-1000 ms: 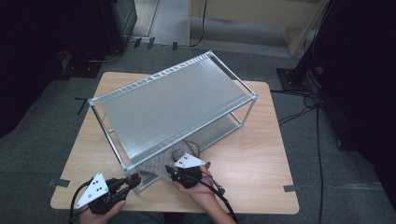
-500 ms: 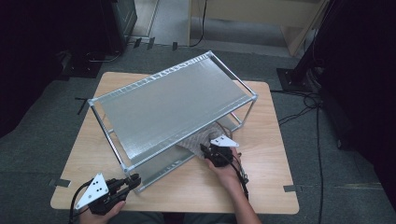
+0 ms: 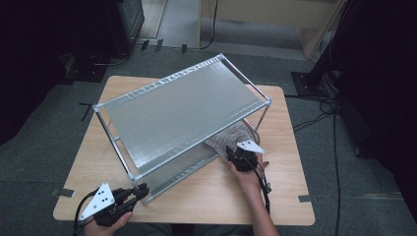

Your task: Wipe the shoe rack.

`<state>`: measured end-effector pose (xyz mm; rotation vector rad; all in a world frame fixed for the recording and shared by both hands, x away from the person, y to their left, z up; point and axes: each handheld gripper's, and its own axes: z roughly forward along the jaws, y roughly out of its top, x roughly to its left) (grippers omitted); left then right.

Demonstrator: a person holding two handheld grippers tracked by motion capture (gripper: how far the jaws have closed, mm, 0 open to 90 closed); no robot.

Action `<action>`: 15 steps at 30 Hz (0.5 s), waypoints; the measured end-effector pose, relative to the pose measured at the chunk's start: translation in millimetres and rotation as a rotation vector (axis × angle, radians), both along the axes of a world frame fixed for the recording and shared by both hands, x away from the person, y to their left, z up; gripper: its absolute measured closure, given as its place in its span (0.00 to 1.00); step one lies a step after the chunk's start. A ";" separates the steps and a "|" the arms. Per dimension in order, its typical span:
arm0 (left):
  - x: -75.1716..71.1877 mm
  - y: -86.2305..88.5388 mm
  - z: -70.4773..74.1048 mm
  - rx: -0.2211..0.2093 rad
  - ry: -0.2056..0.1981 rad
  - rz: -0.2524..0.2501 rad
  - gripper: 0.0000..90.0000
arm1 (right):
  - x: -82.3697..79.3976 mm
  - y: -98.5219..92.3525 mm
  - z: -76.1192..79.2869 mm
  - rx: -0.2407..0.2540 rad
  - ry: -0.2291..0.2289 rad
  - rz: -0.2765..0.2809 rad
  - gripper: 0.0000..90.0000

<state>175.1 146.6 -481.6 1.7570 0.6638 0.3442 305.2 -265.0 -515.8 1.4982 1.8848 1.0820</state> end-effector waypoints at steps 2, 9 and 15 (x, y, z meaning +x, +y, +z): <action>-0.1 -0.3 0.0 0.000 -0.001 0.002 0.88 | -1.8 3.8 -0.3 0.002 0.001 0.006 0.75; 0.0 -1.0 -0.2 -0.003 0.002 0.005 0.88 | -13.6 28.5 0.1 0.001 0.014 0.081 0.74; -0.1 -1.9 -0.1 0.001 -0.003 0.010 0.88 | -28.7 65.1 1.9 0.005 0.021 0.218 0.73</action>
